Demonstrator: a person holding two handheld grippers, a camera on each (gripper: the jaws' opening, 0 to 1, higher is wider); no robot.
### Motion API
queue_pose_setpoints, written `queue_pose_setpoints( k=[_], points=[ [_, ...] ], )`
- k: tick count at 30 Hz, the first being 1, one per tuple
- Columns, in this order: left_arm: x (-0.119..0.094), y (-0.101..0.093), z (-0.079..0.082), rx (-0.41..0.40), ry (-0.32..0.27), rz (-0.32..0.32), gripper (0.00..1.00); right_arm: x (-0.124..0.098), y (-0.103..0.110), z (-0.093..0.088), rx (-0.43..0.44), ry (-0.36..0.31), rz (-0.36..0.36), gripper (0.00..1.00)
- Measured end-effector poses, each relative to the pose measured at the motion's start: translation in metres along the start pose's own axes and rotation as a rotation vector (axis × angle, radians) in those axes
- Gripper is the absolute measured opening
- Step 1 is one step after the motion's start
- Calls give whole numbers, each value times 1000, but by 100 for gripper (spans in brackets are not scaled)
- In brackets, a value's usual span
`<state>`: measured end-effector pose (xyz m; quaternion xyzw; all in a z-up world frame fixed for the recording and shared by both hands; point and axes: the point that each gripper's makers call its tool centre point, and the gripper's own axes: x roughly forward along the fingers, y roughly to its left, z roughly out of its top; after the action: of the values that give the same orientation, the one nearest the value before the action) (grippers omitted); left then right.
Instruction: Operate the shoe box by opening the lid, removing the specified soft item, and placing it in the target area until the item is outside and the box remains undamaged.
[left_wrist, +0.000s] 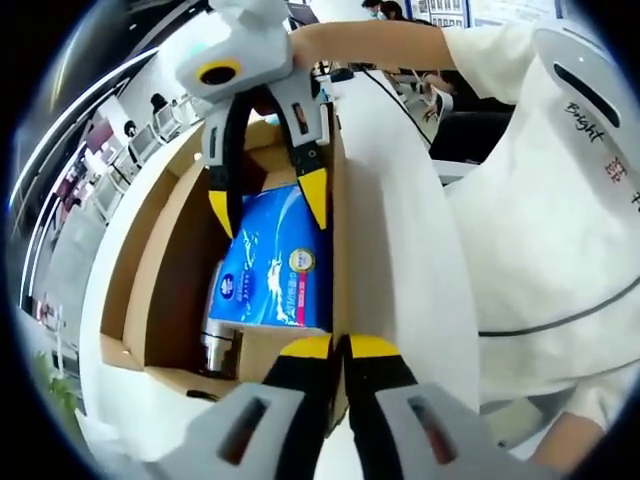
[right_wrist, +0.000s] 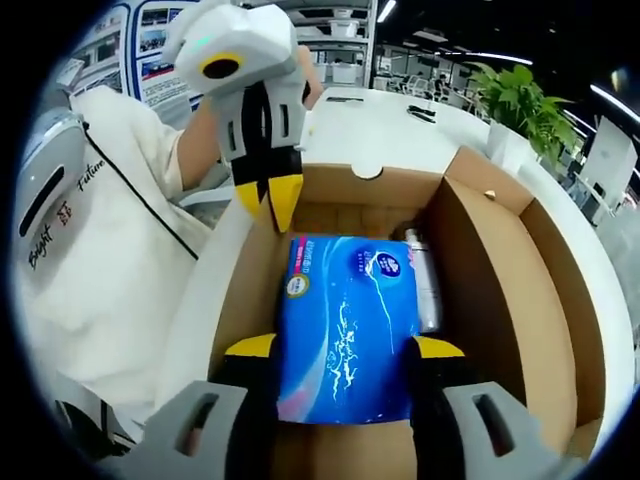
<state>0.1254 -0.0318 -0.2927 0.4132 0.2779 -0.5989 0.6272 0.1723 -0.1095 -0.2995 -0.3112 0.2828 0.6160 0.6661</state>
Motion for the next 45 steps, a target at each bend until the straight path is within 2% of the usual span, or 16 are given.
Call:
queue_pose_setpoints(
  k=[8, 19, 25, 31, 45],
  points=[
    [2, 0, -1, -3, 10, -1, 3, -7, -2, -8, 5, 45, -4, 51],
    [3, 0, -3, -11, 29, 11, 4, -17, -3, -21, 1, 170, -14, 51],
    [3, 1, -3, -30, 24, 7, 4, -19, -4, -24, 24, 213, -12, 52],
    [3, 0, -3, -25, 19, 14, 4, -27, -5, -35, 10, 288, -22, 52],
    [3, 0, -3, -21, 18, 10, 4, -21, -11, -33, -20, 340, -47, 66]
  ],
)
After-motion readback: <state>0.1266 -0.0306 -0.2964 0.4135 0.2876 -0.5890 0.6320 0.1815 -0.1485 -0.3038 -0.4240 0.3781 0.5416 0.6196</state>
